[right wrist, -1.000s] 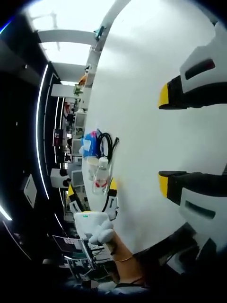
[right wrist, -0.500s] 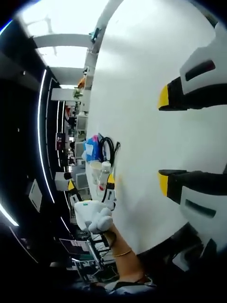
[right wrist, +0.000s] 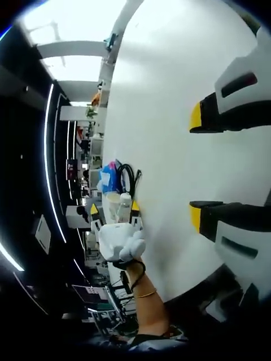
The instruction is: Arrange the tabletop items into an orderly group along one side of the table until the central work area is clear of visible clutter.
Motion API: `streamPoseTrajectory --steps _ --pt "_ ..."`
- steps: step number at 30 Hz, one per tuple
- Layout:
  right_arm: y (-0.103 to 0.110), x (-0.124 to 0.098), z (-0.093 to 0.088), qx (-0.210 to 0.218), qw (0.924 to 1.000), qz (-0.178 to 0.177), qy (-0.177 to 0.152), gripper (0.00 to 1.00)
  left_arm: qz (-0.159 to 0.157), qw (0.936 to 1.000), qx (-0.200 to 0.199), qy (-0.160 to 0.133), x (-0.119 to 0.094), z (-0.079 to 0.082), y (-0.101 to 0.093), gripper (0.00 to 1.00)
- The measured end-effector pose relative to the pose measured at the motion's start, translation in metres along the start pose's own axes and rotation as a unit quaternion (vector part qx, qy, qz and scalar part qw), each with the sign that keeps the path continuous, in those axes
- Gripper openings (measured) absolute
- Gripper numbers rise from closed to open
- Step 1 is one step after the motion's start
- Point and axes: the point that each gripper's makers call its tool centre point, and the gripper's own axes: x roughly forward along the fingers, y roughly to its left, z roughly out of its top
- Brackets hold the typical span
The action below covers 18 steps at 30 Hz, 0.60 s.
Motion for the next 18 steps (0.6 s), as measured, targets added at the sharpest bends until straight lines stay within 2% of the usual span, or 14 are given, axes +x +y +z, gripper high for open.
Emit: streamPoseTrajectory --steps 2,8,11,12,14,15,16,17,18 --pt "-0.001 0.001 -0.001 0.0 1.0 -0.001 0.002 0.46 0.006 0.9995 0.029 0.007 0.007 0.001 0.001 0.72" --pt "0.001 0.002 -0.003 -0.002 1.0 0.002 0.006 0.45 0.009 0.9988 0.044 0.021 0.009 0.003 0.001 0.71" --pt "0.0 0.001 -0.002 0.0 1.0 0.001 0.006 0.45 0.006 0.998 0.058 0.024 0.007 0.005 -0.002 0.65" --pt "-0.001 0.001 -0.002 0.005 1.0 -0.001 0.004 0.45 0.004 0.9979 0.06 0.024 0.007 0.004 -0.003 0.62" --pt "-0.003 -0.001 -0.001 0.014 0.9999 -0.001 -0.001 0.44 -0.02 0.9968 0.074 0.022 0.008 0.005 -0.012 0.49" --pt "-0.003 -0.001 -0.001 0.017 0.9999 0.0 -0.001 0.43 -0.049 0.9957 0.075 0.026 0.01 0.003 -0.022 0.41" --pt "-0.003 -0.002 -0.001 0.019 0.9998 0.0 -0.002 0.43 -0.075 0.9938 0.076 0.031 0.009 0.001 -0.032 0.28" --pt "-0.003 -0.002 0.0 0.021 0.9998 0.0 -0.003 0.43 -0.082 0.9939 0.065 0.035 0.011 -0.002 -0.036 0.21" --pt "-0.003 -0.003 0.0 0.022 0.9997 0.0 -0.004 0.42 -0.067 0.9945 0.071 0.04 0.013 -0.003 -0.029 0.22"
